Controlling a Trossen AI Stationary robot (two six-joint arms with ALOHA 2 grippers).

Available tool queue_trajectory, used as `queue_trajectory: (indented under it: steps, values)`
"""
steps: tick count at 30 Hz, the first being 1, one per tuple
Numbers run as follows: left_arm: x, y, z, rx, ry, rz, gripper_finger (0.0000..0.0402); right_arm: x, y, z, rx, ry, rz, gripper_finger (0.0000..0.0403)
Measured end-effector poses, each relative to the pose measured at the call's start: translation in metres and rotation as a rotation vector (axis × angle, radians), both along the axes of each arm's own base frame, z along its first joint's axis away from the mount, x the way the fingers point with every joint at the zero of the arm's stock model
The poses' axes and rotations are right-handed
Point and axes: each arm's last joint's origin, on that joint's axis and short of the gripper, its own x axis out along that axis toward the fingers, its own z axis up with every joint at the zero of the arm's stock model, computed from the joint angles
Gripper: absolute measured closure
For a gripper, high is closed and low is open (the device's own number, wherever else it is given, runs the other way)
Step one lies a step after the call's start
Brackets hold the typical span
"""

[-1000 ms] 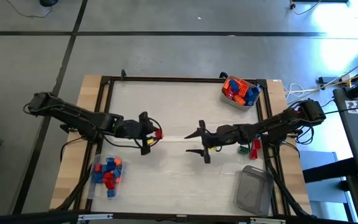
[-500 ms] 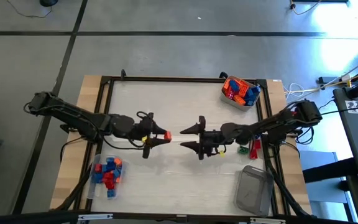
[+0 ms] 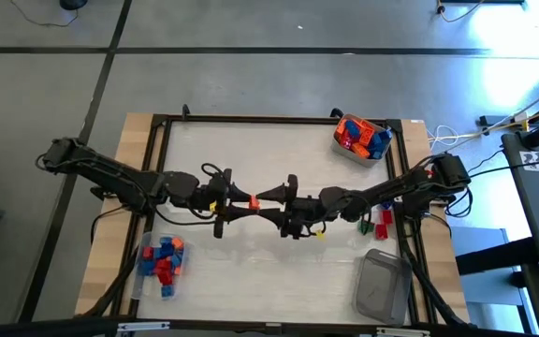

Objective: Sort blocks by size
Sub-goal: Put the orange game piece into the black bin

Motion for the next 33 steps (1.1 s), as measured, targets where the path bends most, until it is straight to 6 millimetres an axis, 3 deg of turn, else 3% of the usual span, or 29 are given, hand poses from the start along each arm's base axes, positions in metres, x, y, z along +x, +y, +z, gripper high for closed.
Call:
queue_trajectory:
  steps: [6,33]
  values:
    - [0.0048,-0.0012,-0.0026,-0.027,-0.009,0.001,0.0272,0.008,0.0015,0.0055,-0.018,-0.015,-0.009,0.0146]
    - [0.0075,-0.002,-0.0054,-0.03,0.0,-0.001,0.0272,0.0088,0.004,0.0062,-0.108,-0.012,0.068,0.0148]
